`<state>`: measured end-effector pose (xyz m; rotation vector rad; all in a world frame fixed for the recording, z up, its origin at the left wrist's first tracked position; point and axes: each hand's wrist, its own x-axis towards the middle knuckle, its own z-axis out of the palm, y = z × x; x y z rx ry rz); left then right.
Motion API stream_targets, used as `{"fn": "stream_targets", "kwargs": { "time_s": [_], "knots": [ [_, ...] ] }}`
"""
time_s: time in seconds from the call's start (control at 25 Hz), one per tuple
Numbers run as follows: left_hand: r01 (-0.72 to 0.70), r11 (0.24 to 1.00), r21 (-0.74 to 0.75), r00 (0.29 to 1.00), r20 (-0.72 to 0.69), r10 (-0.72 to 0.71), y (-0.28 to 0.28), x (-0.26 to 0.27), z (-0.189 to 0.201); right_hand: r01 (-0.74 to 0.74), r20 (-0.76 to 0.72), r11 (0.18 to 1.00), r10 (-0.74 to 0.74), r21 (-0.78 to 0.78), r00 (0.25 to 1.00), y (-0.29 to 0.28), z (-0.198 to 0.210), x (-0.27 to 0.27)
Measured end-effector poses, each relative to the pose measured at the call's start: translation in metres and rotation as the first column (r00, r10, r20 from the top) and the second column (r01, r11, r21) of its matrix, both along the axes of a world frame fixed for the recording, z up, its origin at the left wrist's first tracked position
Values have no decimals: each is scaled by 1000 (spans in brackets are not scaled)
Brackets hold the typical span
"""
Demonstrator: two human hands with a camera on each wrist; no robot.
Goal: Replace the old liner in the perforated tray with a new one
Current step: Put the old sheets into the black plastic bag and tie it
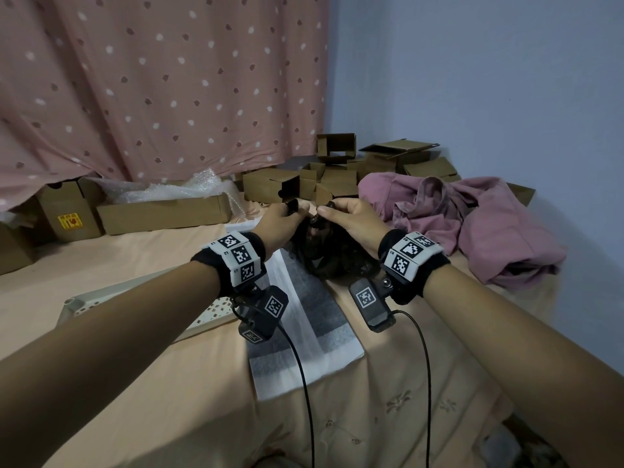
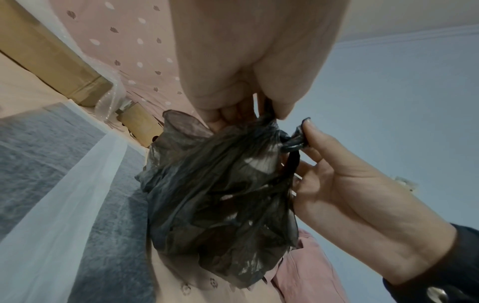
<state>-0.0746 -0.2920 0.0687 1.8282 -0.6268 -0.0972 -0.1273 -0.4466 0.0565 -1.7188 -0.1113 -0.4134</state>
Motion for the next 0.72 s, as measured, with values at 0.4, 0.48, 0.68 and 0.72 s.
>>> {"fn": "stream_targets", "kwargs": {
  "time_s": [0.4,0.48,0.68,0.72],
  "knots": [
    [-237,913,332,862,506,40,4,24,-3,324,100,919,-309,-225,946,-33,18,-3],
    [-252,902,351,857,514,39,3,25,-4,348,94,911,-335,-220,937,-42,15,-3],
    [-282,867,411,872,486,54,0,29,-8,443,87,874,-434,-202,897,-62,8,-4],
    [-276,865,420,878,476,50,0,31,-9,466,75,863,-460,-194,885,-66,8,-5]
  ]
}}
